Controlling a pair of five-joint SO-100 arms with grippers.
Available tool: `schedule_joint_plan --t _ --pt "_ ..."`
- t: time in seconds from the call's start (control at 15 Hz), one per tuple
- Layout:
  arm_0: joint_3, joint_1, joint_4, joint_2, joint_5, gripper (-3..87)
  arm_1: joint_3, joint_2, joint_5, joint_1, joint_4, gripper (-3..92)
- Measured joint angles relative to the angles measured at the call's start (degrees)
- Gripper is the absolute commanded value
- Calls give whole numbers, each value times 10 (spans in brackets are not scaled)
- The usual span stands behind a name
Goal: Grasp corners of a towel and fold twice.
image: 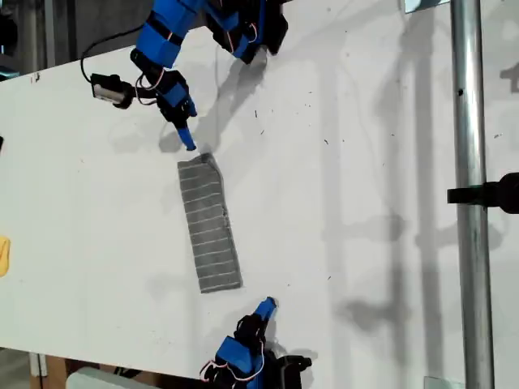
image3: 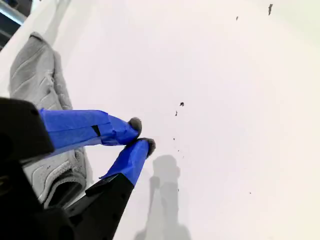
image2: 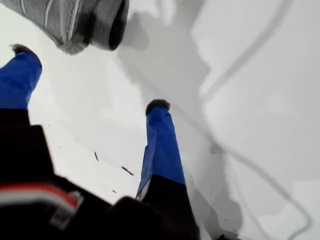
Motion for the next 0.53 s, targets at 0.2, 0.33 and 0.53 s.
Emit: schedule_joint_plan --t 0.2,0.33,0.53 --pt "0 1 4 0 2 34 -139 -218 -3 -13 -54 426" --pt "0 2 4 0 2 37 -212 -309 5 -27 -65 418" --pt "0 2 4 0 4 45 -293 -416 33 -57 -67 289"
